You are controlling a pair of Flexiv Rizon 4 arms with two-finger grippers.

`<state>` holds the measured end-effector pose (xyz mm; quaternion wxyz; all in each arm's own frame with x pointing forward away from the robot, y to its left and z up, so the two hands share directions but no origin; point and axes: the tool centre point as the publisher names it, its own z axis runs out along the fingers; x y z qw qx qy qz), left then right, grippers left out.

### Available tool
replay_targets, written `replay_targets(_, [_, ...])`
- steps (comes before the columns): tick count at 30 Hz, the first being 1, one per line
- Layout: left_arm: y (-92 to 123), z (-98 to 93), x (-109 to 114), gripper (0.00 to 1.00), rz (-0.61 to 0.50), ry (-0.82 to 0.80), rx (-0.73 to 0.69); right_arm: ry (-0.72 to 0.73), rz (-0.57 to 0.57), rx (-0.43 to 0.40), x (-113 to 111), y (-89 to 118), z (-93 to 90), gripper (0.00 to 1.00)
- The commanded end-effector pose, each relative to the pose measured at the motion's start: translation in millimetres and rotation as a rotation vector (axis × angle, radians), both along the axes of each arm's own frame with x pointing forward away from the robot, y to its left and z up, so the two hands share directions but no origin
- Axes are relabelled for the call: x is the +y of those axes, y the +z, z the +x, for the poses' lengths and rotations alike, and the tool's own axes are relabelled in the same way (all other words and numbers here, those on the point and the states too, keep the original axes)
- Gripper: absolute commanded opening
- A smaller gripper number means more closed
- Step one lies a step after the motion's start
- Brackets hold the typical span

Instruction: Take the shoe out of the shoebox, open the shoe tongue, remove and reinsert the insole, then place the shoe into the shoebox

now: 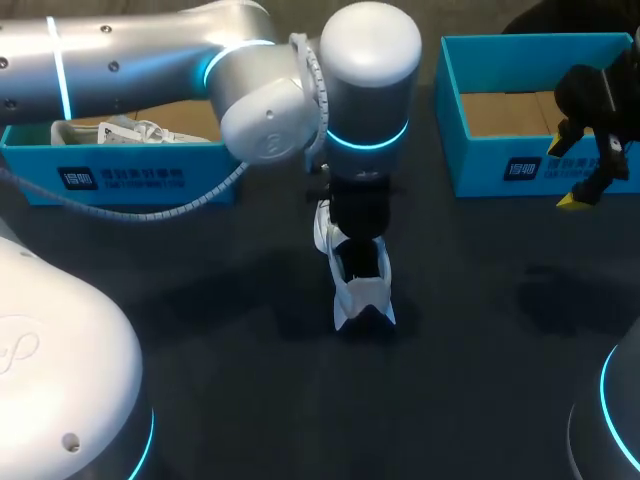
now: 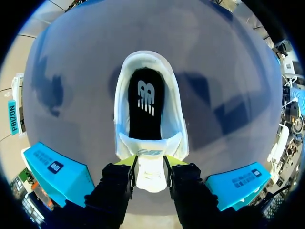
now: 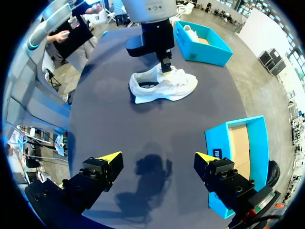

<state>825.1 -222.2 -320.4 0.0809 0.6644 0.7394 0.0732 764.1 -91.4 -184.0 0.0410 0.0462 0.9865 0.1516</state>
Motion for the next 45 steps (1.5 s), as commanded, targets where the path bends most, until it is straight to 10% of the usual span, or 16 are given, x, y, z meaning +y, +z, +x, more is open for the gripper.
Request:
replay_targets(1, [-4, -1.4, -2, 0.31, 0.004, -0.003, 0.004, -0.001, -0.003, 0.001, 1, 0, 0.4, 1.0])
replay_targets(24, [-6, -5.9, 3, 0.28, -0.077, 0.387, 0.012, -0.001, -0.003, 0.001, 1, 0, 0.4, 1.0])
replay_targets(31, [0, -6.9, 9, 0.51, -0.105, 0.537, 0.056, -0.001, -0.003, 0.001, 1, 0, 0.4, 1.0])
replay_targets(33, [2, -7.0, 10, 1.0, -0.112, 0.556, 0.064, -0.001, -0.003, 0.001, 1, 0, 0.4, 1.0])
replay_targets(45, [2, -7.0, 10, 1.0, -0.112, 0.556, 0.064, -0.001, -0.003, 0.001, 1, 0, 0.4, 1.0])
